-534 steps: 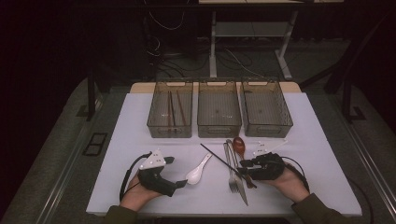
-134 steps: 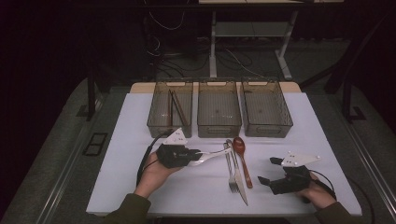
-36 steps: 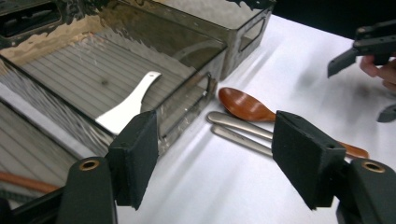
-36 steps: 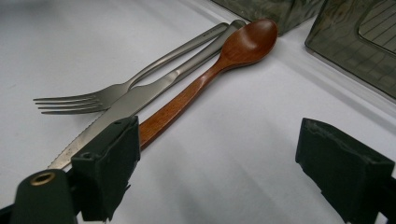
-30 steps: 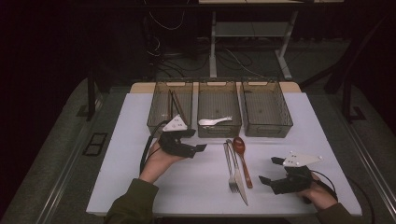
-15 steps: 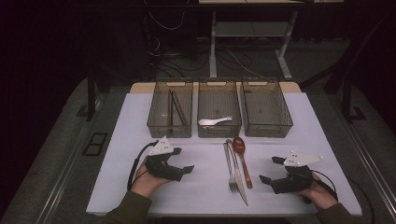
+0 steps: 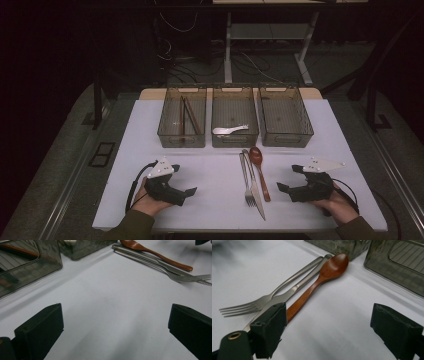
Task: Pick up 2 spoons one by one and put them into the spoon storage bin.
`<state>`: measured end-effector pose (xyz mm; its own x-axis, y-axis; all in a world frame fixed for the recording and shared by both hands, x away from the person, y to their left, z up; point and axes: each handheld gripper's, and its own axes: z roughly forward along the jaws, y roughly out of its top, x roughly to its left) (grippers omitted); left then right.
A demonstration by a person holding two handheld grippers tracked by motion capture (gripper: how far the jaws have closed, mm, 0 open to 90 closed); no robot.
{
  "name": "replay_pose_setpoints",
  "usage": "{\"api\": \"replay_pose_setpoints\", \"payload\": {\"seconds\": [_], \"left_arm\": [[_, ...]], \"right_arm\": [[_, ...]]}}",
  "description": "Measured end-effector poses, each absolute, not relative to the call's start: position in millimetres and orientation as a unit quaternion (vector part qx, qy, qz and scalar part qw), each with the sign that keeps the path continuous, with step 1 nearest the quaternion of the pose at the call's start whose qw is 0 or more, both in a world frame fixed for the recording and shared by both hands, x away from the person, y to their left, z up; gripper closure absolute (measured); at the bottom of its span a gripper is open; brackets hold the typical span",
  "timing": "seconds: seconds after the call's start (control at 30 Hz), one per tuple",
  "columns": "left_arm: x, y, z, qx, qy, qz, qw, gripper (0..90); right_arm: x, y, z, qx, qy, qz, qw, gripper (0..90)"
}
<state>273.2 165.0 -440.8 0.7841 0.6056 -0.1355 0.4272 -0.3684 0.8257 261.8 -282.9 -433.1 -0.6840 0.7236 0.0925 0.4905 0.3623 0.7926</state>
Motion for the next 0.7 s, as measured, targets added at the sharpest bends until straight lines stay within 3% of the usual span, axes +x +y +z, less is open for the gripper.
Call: {"api": "replay_pose_setpoints", "payload": {"seconds": [0.3,0.7], "left_arm": [[273,160,-442,0.826,0.318,0.092,0.455,0.0],[274,158,-443,0.822,0.319,0.074,0.466,0.0]], "right_arm": [[271,-273,-425,0.36,0.824,0.413,0.141,11.8],[296,-262,-418,0.379,0.814,0.422,0.124,18.6]]}}
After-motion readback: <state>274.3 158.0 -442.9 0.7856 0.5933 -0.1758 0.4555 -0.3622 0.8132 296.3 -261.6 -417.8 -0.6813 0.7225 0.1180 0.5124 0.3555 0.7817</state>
